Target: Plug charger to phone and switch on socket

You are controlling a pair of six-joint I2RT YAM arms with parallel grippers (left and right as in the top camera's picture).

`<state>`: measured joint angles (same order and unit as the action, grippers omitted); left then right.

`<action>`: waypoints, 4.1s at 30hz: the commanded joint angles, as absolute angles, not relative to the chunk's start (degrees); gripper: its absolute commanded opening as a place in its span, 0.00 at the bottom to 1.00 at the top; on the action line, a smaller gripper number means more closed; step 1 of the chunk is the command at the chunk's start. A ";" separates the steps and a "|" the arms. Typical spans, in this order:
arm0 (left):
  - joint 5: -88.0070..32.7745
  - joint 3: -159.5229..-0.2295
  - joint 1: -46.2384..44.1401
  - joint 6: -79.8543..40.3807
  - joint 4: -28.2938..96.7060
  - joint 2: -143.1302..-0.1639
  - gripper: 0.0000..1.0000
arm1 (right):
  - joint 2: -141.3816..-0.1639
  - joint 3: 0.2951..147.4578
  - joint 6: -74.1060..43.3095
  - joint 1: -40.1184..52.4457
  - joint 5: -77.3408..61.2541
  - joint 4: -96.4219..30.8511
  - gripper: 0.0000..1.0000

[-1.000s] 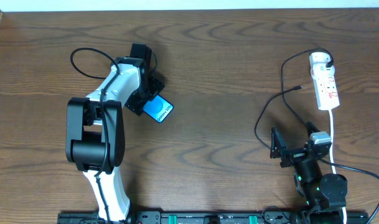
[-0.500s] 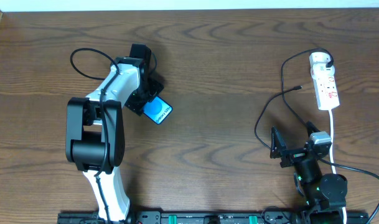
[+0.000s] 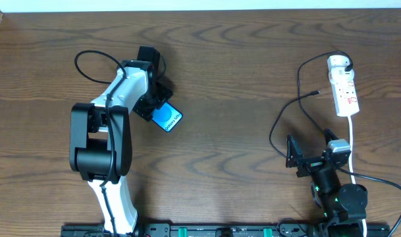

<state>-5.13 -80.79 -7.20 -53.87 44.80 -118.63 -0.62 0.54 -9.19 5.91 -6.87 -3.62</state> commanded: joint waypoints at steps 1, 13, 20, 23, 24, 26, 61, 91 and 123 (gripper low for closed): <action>-8.12 -79.02 -7.31 -50.50 46.87 -122.87 0.71 | -0.34 0.30 -9.80 6.33 -7.18 -3.66 0.99; -8.12 -79.40 -7.31 -47.09 49.28 -115.66 0.67 | -0.34 0.30 -9.80 6.33 -7.18 -3.66 0.99; -8.16 -79.40 -7.31 -45.23 51.22 -110.30 0.67 | -0.34 0.30 -9.80 6.33 -7.18 -3.66 0.99; -8.19 -79.40 -7.31 -45.17 52.36 -108.40 0.67 | -0.34 0.30 -9.80 6.33 -7.18 -3.66 0.99; -8.25 -79.40 -7.31 -45.15 52.73 -107.90 0.67 | -0.34 0.30 -9.80 6.33 -7.18 -3.66 0.99; -9.45 -79.40 -7.31 -44.49 53.58 -106.72 0.66 | -0.34 0.30 -9.80 6.33 -7.18 -3.66 0.99; -74.67 -79.40 -7.31 -20.93 52.77 -103.92 0.66 | -0.34 0.30 -9.80 6.33 -7.18 -3.66 0.99; -73.93 -79.37 -7.31 -53.30 35.00 -103.92 0.66 | -0.34 0.30 -9.80 6.33 -7.18 -3.66 0.99; -73.97 -79.37 -7.31 -56.27 34.98 -103.92 0.65 | -0.34 0.30 -9.80 6.33 -7.18 -3.66 0.99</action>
